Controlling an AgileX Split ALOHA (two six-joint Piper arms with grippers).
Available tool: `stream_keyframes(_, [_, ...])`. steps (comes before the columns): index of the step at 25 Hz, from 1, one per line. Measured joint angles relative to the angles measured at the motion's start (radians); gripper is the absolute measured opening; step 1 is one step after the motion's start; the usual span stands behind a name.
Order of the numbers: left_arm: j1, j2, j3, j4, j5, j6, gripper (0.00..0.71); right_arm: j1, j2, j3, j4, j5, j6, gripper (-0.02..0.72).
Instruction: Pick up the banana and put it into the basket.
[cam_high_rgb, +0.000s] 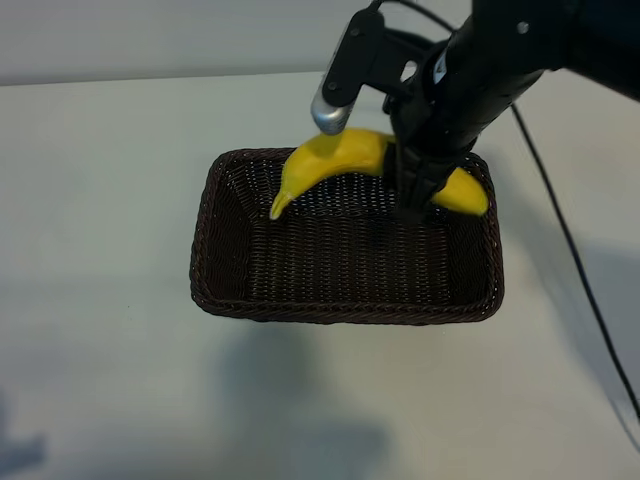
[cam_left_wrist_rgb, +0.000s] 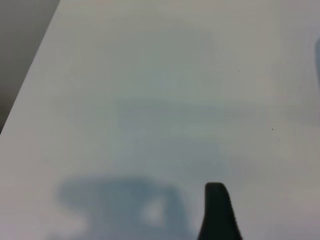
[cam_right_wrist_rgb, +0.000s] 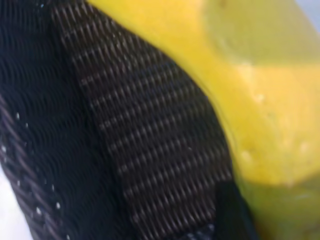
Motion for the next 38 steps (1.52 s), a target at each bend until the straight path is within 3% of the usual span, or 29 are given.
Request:
stream_keyframes(6, [0.0,0.0,0.0,0.0,0.0,0.0,0.507,0.0,0.152,0.0,0.043,-0.104,0.026,0.416])
stream_keyframes(18, [0.0,0.0,0.0,0.0,0.0,0.0,0.507,0.0,0.254,-0.002,0.051,-0.137,0.039,0.421])
stream_keyframes(22, [0.0,0.0,0.0,0.0,0.0,0.0,0.507,0.0,0.254,-0.005,0.054,-0.135,0.096,0.548])
stream_keyframes(24, [0.0,0.0,0.0,0.0,0.0,0.0,0.507,0.0,0.254,-0.017,0.046,-0.115,0.141,0.63])
stream_keyframes(27, [0.0,0.0,0.0,0.0,0.0,0.0,0.507,0.0,0.251,-0.071,0.017,-0.024,0.221,0.685])
stream_keyframes(33, [0.0,0.0,0.0,0.0,0.0,0.0,0.507,-0.001,0.236,-0.234,-0.017,0.166,0.282,0.667])
stream_keyframes(38, [0.0,0.0,0.0,0.0,0.0,0.0,0.507,-0.063,0.231,-0.31,-0.019,0.19,0.333,0.642])
